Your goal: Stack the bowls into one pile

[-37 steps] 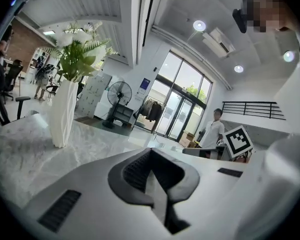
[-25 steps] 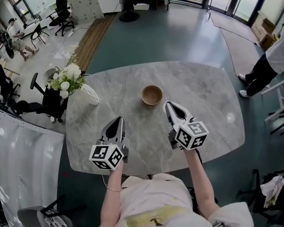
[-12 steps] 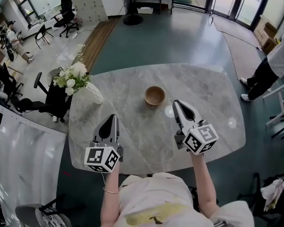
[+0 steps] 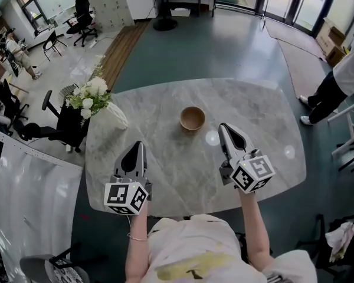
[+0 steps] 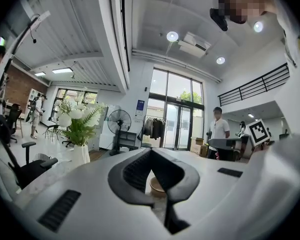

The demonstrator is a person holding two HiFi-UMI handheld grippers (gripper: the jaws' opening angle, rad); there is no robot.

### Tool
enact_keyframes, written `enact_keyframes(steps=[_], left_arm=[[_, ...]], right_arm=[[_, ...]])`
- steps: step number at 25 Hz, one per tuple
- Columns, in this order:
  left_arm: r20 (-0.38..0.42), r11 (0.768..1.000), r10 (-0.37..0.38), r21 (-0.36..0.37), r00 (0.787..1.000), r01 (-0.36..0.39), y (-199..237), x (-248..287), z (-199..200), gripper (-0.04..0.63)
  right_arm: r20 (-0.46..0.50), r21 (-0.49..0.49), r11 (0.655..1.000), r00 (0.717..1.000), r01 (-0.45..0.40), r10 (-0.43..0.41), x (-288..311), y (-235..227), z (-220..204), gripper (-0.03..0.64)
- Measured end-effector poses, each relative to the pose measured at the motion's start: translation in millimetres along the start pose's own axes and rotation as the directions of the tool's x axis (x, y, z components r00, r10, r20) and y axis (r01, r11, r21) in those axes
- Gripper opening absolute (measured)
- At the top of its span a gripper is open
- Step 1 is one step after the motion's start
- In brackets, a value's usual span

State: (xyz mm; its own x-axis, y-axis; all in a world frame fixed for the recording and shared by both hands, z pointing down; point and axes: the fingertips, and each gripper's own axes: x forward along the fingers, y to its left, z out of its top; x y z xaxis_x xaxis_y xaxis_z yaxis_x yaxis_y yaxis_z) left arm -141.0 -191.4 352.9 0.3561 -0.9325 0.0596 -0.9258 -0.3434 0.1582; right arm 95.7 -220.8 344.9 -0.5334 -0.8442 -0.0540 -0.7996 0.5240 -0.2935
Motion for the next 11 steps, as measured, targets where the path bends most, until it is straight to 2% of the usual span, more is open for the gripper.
enact_keyframes(steps=[11], left_arm=[[-0.008, 1.000, 0.002, -0.005, 1.000, -0.002, -3.9, -1.2, 0.5, 0.000]], right_arm=[[-0.002, 0.000, 1.000, 1.000, 0.014, -0.014, -5.4, -3.3, 1.5, 0.006]])
